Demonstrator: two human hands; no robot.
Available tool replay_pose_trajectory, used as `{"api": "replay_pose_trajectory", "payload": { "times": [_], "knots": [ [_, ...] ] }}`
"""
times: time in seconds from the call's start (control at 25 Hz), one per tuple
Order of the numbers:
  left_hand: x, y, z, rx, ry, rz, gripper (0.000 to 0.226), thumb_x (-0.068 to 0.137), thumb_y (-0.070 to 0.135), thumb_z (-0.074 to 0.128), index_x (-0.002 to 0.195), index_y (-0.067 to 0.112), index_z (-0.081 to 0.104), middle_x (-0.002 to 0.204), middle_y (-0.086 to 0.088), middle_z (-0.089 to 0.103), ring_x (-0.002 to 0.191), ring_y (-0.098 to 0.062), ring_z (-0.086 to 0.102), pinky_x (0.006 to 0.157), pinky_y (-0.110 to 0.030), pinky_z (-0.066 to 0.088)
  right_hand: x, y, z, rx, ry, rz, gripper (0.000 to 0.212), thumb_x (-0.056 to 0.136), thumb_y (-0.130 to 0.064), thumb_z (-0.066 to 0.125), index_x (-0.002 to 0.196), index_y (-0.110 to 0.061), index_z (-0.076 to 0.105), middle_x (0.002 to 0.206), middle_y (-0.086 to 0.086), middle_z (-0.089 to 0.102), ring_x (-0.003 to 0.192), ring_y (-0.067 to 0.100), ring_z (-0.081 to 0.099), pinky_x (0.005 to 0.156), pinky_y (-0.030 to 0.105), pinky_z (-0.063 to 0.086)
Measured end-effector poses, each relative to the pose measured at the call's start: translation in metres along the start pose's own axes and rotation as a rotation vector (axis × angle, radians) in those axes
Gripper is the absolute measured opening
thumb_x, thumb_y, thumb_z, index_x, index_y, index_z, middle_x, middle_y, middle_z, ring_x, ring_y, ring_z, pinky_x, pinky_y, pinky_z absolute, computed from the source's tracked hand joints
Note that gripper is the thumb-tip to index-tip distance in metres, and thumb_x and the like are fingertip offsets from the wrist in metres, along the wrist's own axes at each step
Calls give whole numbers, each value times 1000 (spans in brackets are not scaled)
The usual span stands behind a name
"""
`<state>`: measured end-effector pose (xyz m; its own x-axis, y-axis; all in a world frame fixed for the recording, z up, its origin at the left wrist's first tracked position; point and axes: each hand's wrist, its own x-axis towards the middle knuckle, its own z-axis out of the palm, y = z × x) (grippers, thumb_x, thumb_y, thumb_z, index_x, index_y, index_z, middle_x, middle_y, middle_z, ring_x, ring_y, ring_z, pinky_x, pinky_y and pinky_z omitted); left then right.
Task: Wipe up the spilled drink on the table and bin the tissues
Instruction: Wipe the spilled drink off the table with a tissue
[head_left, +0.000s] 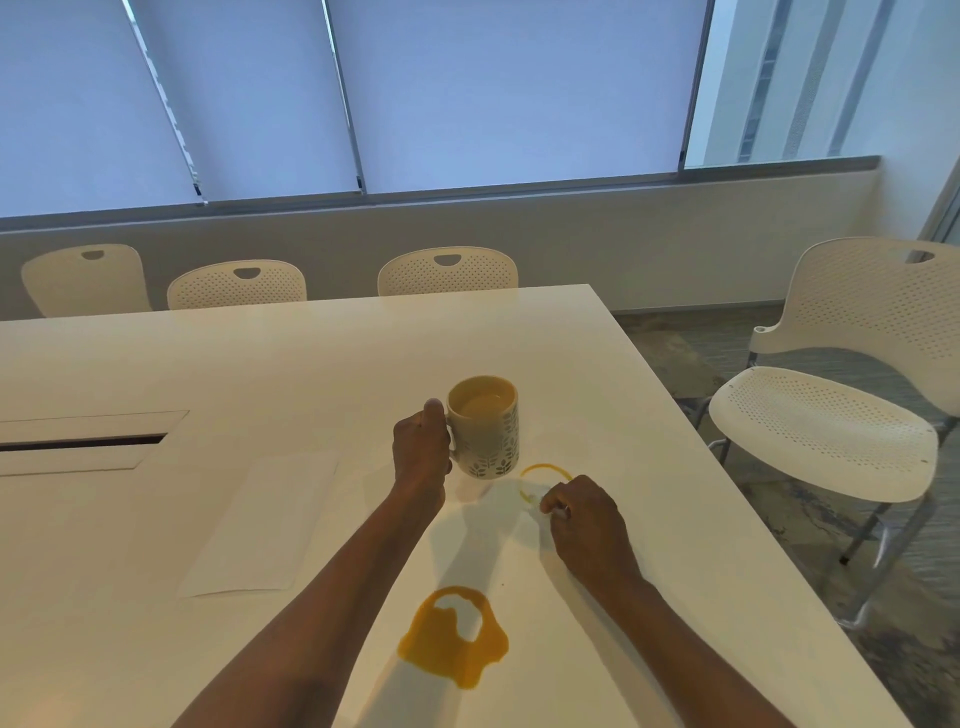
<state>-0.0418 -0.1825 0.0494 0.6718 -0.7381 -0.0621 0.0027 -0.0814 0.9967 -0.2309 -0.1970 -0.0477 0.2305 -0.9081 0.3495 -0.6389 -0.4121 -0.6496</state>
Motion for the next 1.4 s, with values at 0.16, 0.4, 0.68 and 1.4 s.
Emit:
{"api": "replay_pose_trajectory", "payload": {
  "times": [0.16, 0.4, 0.68, 1.4],
  "knots": [
    [5, -3, -2, 0, -10, 1, 37, 95, 26, 42, 61, 13, 34, 58, -5, 32, 51, -19, 27, 50, -30, 26, -8, -2, 7, -42, -37, -162, 27, 79, 2, 58, 85, -19, 73, 93, -4, 68, 89, 16, 59, 74, 22, 44],
    [13, -10, -1, 8, -17, -18, 38, 95, 26, 42, 61, 12, 35, 58, -6, 32, 51, -19, 28, 50, -30, 26, -2, -5, 21, -119, -151, -309, 22, 85, -10, 65, 96, -26, 75, 99, -10, 68, 92, 15, 56, 73, 23, 47],
    [15, -15, -5, 27, -14, -23, 35, 92, 25, 43, 60, 10, 37, 58, -7, 33, 51, -19, 27, 49, -28, 26, 43, 3, 23, -324, -181, -400, 24, 87, -14, 65, 102, -30, 75, 114, -9, 72, 122, 24, 56, 106, 38, 39],
    [25, -35, -19, 21, -49, -32, 38, 94, 26, 44, 60, 12, 36, 59, -7, 33, 52, -19, 26, 50, -29, 26, 9, 13, -2, -267, -284, -68, 61, 86, 5, 37, 143, -18, 44, 153, 1, 39, 139, 19, 38, 112, 30, 31]
  ]
}}
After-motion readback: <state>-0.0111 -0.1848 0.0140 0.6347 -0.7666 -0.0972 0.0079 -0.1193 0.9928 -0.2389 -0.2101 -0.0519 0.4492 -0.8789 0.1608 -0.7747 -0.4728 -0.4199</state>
